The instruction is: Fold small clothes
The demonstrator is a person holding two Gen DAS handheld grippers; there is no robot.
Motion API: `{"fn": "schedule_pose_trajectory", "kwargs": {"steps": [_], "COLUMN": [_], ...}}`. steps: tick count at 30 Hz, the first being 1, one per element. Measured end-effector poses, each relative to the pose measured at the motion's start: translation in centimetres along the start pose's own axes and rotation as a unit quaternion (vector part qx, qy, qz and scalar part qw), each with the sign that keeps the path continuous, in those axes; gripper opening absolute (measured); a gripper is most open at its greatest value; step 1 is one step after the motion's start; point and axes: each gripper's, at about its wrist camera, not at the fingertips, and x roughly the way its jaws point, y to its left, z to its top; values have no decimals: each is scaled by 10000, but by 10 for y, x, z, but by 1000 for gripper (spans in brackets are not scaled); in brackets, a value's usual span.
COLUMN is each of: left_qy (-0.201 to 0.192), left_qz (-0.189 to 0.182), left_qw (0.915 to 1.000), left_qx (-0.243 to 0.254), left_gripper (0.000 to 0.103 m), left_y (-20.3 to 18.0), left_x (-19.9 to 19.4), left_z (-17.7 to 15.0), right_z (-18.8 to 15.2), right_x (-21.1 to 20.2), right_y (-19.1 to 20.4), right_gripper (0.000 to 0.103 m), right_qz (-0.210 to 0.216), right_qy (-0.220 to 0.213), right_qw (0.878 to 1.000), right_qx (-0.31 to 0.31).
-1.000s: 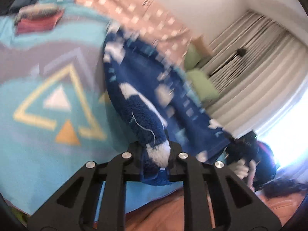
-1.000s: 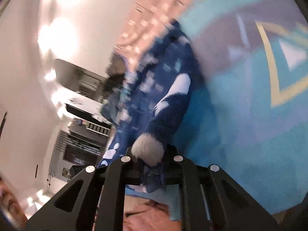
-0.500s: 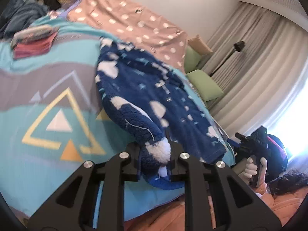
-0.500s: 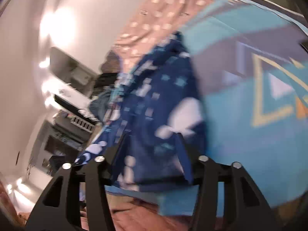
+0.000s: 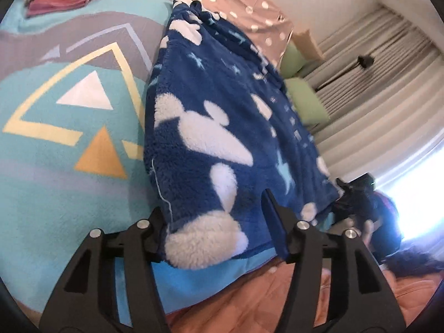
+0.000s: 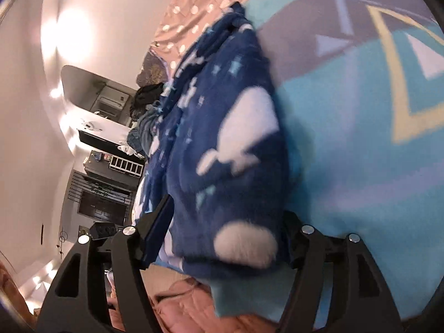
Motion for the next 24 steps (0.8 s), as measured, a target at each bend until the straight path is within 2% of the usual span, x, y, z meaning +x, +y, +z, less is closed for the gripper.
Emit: {"fn": "schedule_pose_trajectory", "kwargs": {"steps": [3, 4, 5, 6, 7, 9, 13, 17, 24], "left_qy": [-25, -55, -106, -148, -179, -358, -873, -1273, -1568], "left_qz": [-283, -344, -376, -386, -411, -510, -637, -575, -621], "left_qw": [9994, 9991, 9989, 9988, 9985, 9976, 9934, 9853, 9791], "left_qx": [-214, -224, -240, -262, -307, -296, 380, 988, 1134], "left_gripper": [56, 54, 50, 27, 15, 13, 12, 12, 12], "left_y": [9, 10, 10, 9, 9, 3, -36, -72, -85], "left_x": [0, 1, 1, 2, 4, 2, -22, -40, -53], "left_z": [2, 3, 4, 4, 5, 8, 18, 32, 50], "right_z": [5, 6, 7, 8, 8, 6, 11, 21, 41], "right_x": [8, 10, 12, 17, 22, 19, -5, -20, -17], "right_y": [4, 4, 5, 2, -2, -1, 24, 52, 81], "right_gripper": [65, 51, 24, 16, 14, 12, 11, 10, 10], "right_qz": [24, -4, -38, -34, 50, 196, 636, 840, 1041], "right_qy": [-5, -32, -46, 31, 93, -24, -408, -638, -781], "right_qw": [10000, 10000, 10000, 9999, 9996, 9989, 9970, 9941, 9899], "right_qx": [18, 9, 12, 110, 276, 425, 149, -254, -557]}}
